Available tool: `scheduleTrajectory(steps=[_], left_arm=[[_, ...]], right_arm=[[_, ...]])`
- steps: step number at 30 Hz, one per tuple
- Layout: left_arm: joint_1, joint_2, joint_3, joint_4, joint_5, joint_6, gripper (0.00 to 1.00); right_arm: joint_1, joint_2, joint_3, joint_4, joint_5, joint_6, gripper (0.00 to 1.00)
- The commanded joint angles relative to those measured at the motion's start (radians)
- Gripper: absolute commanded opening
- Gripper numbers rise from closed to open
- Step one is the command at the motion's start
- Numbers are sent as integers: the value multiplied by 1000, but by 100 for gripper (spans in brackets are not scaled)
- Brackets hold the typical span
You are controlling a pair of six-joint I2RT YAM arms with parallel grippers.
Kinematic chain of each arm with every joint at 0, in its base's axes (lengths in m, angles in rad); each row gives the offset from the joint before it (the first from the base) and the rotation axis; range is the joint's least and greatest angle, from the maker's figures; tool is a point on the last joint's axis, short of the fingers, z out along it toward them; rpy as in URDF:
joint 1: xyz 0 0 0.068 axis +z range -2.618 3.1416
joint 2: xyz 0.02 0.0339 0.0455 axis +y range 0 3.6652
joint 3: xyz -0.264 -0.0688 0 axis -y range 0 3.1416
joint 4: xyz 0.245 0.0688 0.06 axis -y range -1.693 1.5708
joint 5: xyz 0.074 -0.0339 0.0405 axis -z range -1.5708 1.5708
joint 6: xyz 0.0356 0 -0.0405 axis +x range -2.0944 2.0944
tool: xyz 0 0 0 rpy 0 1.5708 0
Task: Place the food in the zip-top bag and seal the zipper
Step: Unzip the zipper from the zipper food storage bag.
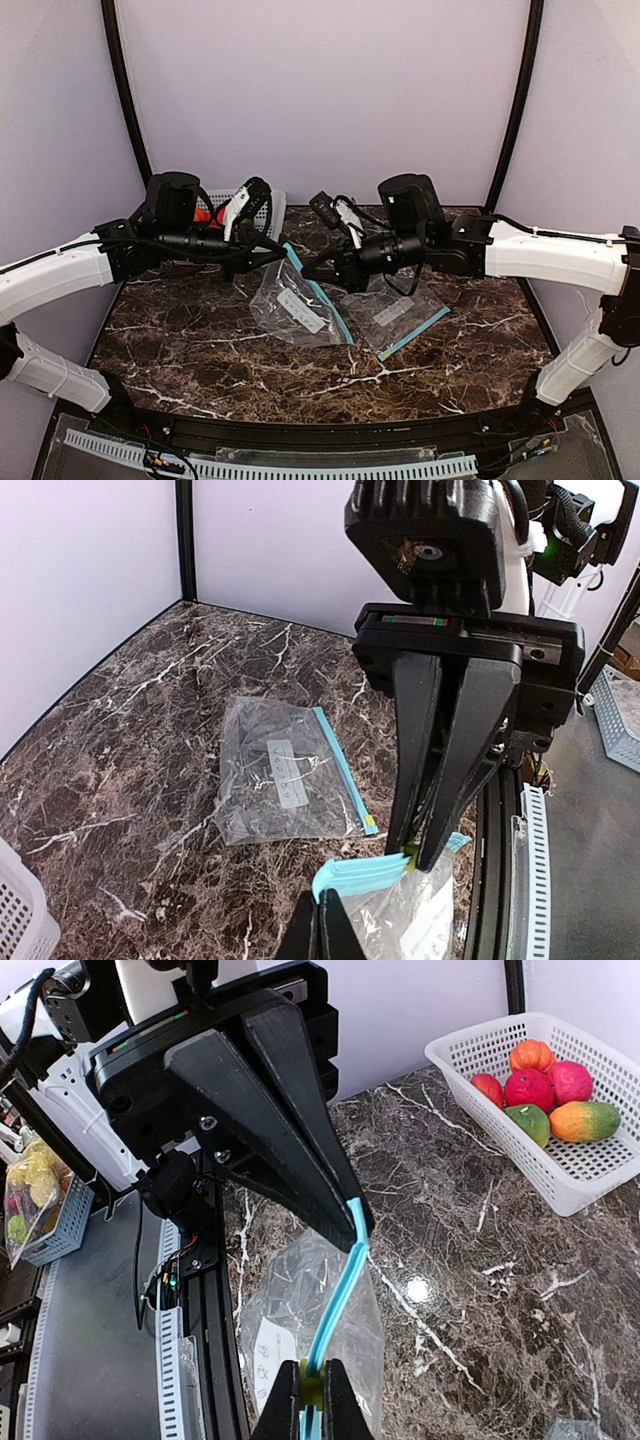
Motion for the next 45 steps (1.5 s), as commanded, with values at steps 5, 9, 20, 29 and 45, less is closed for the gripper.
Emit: scheduleTrajectory(steps=[5,9,20,29,45], left_arm=[[26,-36,-18,-9,-100,1,1],[30,-39,-19,-6,-114,0,1],[41,-47,-23,-3,-139,-6,1],[54,-55,-23,-1,-159,-14,1],[78,-73,-30,8,-184,-26,1]], right_arm=[[8,-2,-24,-13,-19,-2,0],[7,-1,-27,-13,-15,-3,0],[8,1,-33,-12,-11,-2,0],[8,2,-38,-13,-7,0,0],[8,9,-41,-13,-5,0,0]])
